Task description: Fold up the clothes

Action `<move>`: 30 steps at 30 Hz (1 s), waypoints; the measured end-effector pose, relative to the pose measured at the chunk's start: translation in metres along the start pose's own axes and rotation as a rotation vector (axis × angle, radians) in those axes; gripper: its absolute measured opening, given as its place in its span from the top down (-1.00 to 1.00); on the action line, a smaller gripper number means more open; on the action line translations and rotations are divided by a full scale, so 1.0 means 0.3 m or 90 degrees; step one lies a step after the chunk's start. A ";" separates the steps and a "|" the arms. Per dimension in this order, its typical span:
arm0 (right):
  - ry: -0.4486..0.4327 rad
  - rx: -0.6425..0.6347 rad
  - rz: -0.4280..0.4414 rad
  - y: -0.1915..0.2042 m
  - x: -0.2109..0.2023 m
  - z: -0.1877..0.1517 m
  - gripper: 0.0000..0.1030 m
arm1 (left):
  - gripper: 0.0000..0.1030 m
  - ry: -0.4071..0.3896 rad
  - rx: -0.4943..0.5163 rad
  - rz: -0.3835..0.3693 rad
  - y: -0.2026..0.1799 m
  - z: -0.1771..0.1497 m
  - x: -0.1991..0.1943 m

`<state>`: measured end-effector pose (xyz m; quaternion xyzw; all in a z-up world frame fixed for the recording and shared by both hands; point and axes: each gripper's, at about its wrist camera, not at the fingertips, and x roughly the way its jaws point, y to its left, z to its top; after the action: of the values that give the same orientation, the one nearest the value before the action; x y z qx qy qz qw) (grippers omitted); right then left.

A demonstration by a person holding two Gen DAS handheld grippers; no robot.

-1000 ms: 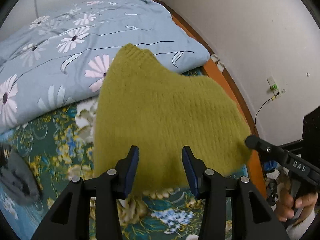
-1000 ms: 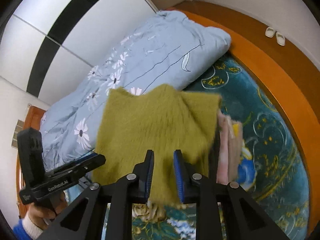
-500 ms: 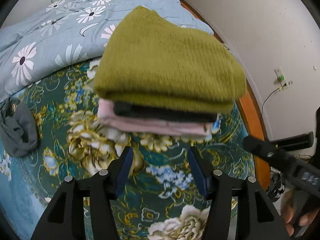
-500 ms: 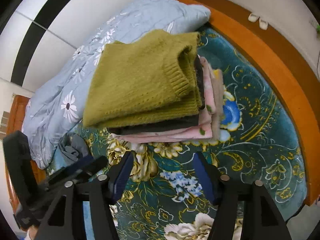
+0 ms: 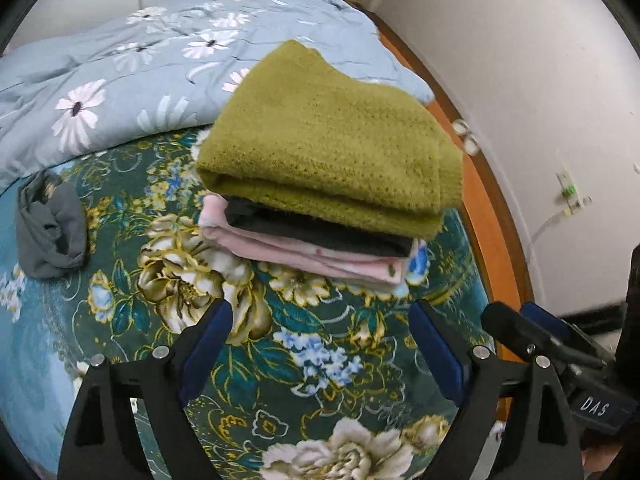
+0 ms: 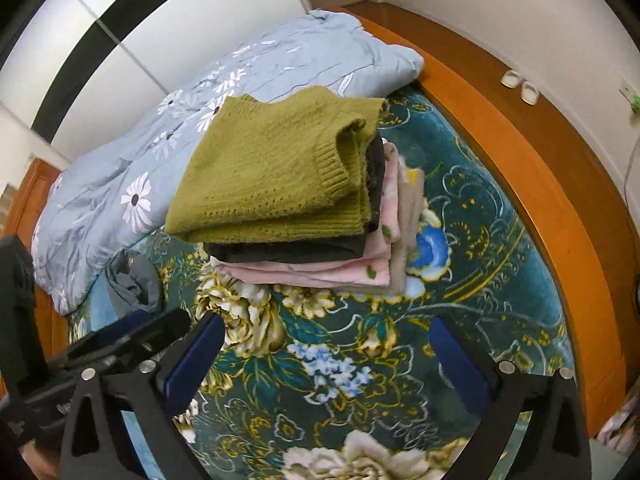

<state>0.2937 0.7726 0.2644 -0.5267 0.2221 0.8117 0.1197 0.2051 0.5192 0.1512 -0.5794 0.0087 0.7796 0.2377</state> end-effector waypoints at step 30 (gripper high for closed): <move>0.038 -0.214 0.069 -0.251 0.146 0.189 -1.00 | -0.88 0.002 -0.150 0.212 -0.218 -0.013 0.136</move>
<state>0.2622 0.8641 0.2267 -0.5504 0.1149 0.8267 -0.0201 0.2246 0.5907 0.1300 -0.5948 0.0134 0.8030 0.0356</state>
